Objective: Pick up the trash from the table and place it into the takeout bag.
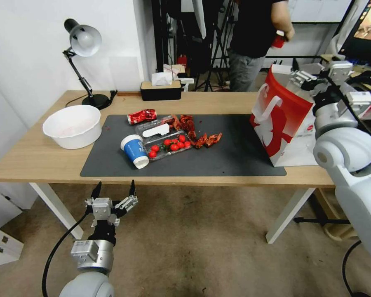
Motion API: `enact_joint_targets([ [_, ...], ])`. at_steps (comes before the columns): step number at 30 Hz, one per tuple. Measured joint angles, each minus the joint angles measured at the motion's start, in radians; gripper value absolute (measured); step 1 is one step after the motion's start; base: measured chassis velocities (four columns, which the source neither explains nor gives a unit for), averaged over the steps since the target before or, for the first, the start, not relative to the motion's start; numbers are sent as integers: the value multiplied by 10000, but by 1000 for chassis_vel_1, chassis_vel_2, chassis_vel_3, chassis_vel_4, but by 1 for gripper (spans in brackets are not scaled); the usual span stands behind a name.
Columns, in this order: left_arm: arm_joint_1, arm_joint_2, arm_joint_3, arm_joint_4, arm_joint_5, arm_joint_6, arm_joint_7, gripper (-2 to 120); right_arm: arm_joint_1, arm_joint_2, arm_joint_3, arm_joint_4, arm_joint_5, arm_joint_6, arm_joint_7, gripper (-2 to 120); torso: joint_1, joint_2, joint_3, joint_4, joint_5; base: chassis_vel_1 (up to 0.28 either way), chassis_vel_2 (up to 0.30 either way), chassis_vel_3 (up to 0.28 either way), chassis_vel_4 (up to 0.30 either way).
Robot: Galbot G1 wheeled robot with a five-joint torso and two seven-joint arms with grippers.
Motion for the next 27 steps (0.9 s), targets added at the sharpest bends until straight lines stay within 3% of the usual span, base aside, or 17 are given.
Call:
enact_joint_targets([
  [5,-2,25,-23,0,-15,-11,-1,100,-1054,105,276,606,305,297,-456,100,-1,0,-1,-1,0,0,0,0,0],
  [8,-14,30,-40,0,-54,-25,-1,100,-2604,576,591,1251,167,720,-874,100,-1,0,0,0,3,0,0,0,0],
  [14,-32,34,-41,66,-93,-85,0,100,-4270,1261,874,1800,-372,1382,-1229,100,-1,1,-1,-1,-3,0,0,0,0],
  [17,-57,51,-46,81,-197,-118,1,100,-5390,1764,1040,1775,-837,2295,-1763,100,-1,0,0,-2,-1,0,0,0,0],
  [27,-114,133,-37,269,-286,-237,5,100,-7306,2697,954,1044,-1566,3671,-2609,100,-2,1,-1,-3,2,0,0,0,0],
])
